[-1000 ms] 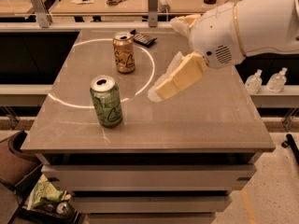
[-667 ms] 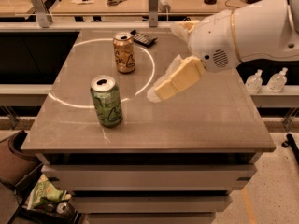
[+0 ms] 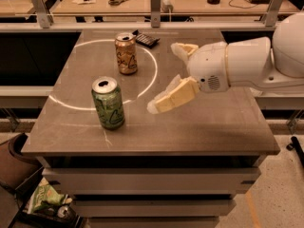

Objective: Knock green can over

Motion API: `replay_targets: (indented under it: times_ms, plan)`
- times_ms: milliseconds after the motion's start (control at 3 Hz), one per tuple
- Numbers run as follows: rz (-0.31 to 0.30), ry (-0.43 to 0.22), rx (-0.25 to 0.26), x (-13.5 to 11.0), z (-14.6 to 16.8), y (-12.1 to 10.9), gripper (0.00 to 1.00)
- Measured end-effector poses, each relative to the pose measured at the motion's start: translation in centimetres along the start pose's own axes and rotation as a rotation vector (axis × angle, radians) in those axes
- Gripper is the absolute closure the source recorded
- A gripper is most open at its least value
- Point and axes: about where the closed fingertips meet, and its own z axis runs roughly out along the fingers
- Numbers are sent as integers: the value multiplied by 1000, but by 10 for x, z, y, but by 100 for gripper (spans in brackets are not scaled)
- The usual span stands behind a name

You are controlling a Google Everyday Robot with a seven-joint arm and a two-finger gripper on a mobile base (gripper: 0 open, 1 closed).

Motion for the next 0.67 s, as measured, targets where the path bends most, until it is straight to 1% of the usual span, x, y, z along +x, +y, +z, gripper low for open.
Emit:
replay_targets:
  times_ms: [333, 667]
  plan:
    - [-3, -82, -4, 12, 15, -1, 0]
    - [-14, -163, -29, 18, 34, -1, 0]
